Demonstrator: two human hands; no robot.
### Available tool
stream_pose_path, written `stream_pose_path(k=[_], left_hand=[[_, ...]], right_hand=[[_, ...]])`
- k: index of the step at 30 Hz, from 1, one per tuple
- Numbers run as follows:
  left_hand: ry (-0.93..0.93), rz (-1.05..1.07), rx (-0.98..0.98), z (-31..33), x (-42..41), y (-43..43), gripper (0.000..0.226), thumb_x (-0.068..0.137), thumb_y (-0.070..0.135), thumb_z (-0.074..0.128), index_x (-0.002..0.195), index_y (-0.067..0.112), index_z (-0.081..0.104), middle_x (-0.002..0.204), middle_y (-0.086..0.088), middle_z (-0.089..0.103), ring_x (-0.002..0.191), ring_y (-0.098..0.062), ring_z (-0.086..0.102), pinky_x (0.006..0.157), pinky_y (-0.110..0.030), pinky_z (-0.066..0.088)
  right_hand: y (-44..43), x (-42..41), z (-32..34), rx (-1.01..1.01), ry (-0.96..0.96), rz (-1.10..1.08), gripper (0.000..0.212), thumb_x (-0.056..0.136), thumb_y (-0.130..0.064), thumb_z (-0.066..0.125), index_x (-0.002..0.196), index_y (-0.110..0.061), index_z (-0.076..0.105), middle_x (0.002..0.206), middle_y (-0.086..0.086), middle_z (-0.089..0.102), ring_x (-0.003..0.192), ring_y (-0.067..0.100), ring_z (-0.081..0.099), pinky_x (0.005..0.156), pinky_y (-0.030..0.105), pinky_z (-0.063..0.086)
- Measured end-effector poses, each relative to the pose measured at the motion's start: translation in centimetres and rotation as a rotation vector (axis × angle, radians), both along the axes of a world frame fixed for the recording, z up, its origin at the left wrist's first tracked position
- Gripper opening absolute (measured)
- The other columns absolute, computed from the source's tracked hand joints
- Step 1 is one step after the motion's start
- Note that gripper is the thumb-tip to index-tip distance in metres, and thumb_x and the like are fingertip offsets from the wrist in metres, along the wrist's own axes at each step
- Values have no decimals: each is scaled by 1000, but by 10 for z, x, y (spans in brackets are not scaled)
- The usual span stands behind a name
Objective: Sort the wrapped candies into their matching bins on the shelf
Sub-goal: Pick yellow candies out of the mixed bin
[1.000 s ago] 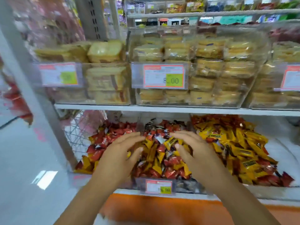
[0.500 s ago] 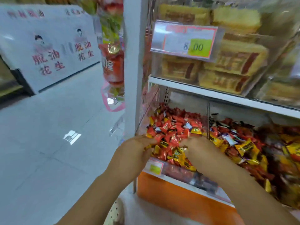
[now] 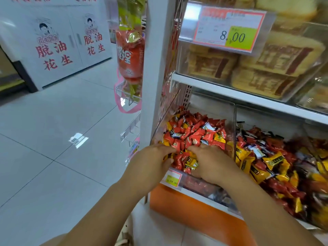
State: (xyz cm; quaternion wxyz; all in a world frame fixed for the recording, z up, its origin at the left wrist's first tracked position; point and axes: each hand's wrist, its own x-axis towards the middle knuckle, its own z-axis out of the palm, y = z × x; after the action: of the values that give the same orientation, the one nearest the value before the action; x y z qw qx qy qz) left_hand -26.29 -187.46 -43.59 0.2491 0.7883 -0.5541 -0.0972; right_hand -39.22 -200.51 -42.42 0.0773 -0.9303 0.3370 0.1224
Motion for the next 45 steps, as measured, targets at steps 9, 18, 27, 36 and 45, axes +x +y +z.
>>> stream_pose_path(k=[9, 18, 27, 36, 45], left_hand=[[74, 24, -30, -2, -2, 0, 37, 94, 24, 56, 128, 38, 57, 115, 7, 62, 104, -9, 58, 91, -27, 48], [82, 45, -73, -1, -2, 1, 37, 95, 20, 56, 129, 32, 58, 118, 5, 62, 103, -9, 59, 85, -12, 38], [70, 74, -114, -6, 2, -5, 37, 94, 25, 56, 131, 33, 55, 119, 5, 61, 104, -9, 58, 87, -16, 42], [703, 42, -269, 4, -17, -17, 62, 91, 39, 59, 145, 40, 28, 127, 19, 54, 100, 6, 60, 86, -17, 52], [1194, 57, -300, 7, -24, -27, 67, 85, 12, 70, 137, 38, 35, 114, 1, 61, 100, -15, 67, 76, -38, 59]], right_hand=[[-1, -7, -1, 44, -335, -22, 39, 86, -17, 66, 120, -33, 52, 79, -4, 62, 67, 11, 57, 57, 27, 44], [-1, 4, -21, -38, -245, 48, 65, 86, -29, 67, 141, -38, 34, 136, -4, 53, 119, 22, 50, 87, 36, 48], [-5, -5, -2, 93, -531, -5, 55, 88, -26, 67, 136, -38, 42, 138, -6, 49, 119, 19, 50, 91, 32, 45], [2, -12, 13, 507, -802, -76, 47, 84, -18, 72, 119, -44, 52, 112, -15, 57, 89, 4, 59, 73, 19, 52], [19, -15, 1, 621, -717, -22, 87, 86, 8, 58, 148, -41, 21, 150, -16, 24, 110, -3, 47, 75, 2, 42]])
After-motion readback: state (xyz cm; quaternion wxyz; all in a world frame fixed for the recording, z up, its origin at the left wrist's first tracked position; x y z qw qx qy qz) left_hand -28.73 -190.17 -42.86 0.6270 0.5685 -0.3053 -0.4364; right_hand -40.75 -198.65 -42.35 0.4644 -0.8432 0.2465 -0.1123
